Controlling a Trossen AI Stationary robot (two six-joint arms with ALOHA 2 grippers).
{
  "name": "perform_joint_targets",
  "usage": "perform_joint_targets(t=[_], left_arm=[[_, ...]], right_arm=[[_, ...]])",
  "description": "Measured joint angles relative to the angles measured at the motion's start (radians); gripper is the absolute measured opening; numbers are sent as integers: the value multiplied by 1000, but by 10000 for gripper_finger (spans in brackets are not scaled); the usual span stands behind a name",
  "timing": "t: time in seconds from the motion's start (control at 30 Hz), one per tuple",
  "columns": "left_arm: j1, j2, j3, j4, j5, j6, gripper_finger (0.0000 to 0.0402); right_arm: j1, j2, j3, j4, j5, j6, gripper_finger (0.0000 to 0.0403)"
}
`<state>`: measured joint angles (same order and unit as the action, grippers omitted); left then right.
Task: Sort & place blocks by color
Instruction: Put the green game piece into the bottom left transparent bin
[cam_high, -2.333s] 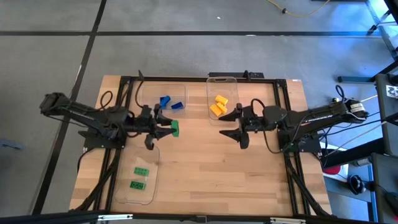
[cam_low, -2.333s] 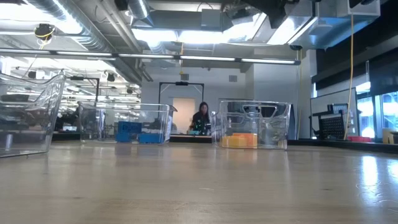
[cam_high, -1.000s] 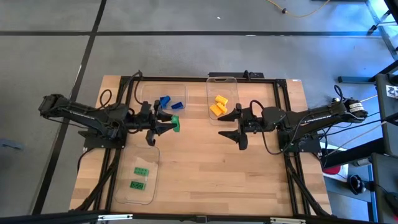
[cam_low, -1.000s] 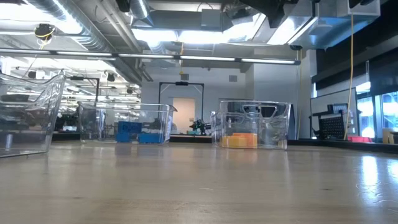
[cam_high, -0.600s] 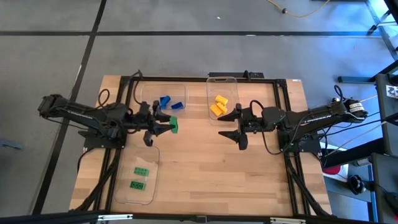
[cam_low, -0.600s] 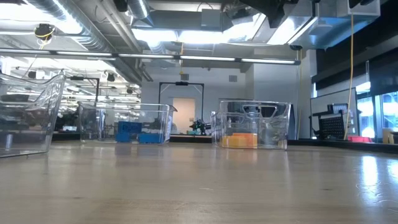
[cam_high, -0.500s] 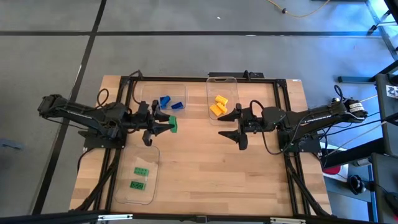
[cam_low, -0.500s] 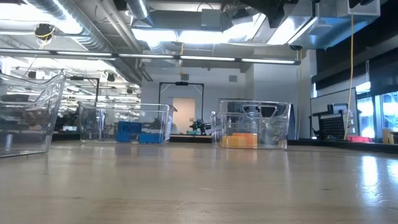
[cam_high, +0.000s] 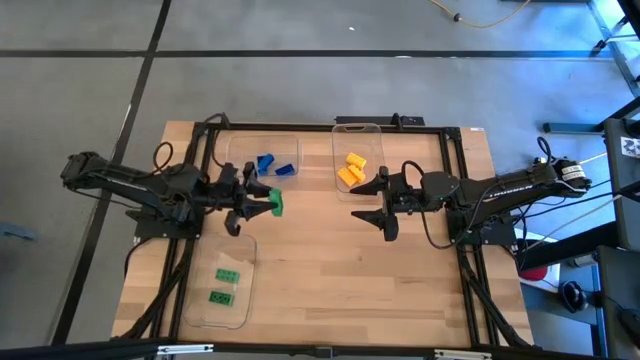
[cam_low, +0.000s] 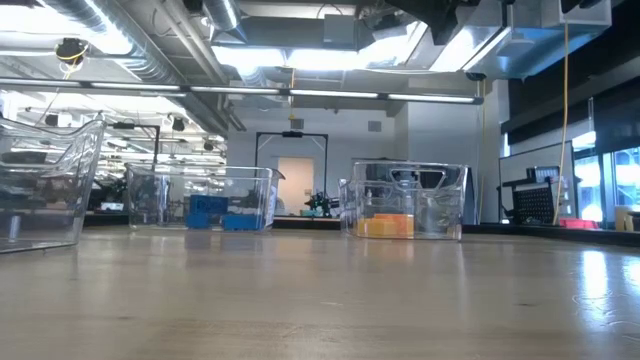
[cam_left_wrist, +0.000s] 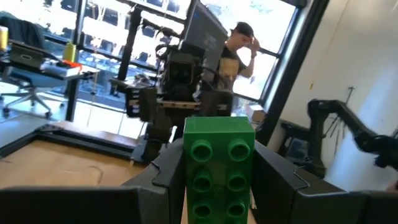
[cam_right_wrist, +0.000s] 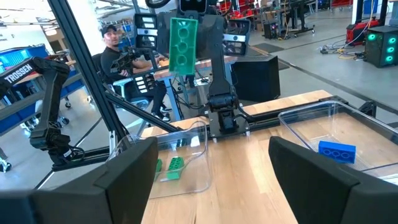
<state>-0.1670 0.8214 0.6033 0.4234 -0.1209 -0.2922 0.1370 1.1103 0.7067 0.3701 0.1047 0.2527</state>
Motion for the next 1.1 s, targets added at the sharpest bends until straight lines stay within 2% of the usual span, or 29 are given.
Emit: perform_joint_targets(t=[0.3, 1.1], left_arm=[[-7, -17, 1, -52, -4, -21, 129], [-81, -18, 1, -56, -8, -22, 129]], right_arm=[[0, 0, 0, 2, 0, 0, 310], [-1, 0, 0, 5, 0, 9, 310]])
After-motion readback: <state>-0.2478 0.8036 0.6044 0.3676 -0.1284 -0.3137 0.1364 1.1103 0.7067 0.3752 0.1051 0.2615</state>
